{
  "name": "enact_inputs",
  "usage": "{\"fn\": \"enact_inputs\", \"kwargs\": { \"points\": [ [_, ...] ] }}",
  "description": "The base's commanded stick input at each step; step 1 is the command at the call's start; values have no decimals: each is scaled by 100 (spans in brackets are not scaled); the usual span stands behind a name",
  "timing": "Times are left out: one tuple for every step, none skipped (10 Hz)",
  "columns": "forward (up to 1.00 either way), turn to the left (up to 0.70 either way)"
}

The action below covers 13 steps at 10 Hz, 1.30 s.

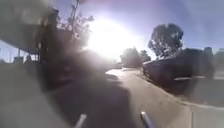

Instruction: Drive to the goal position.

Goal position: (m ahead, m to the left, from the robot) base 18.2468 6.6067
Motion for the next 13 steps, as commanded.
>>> {"fn": "enact_inputs", "kwargs": {
  "points": [
    [93, 0],
    [93, 0],
    [93, 0],
    [93, 0],
    [93, 0],
    [93, 0],
    [93, 0],
    [93, 0],
    [93, 0],
    [93, 0],
    [93, 0],
    [93, 0],
    [93, 0]
  ]
}}
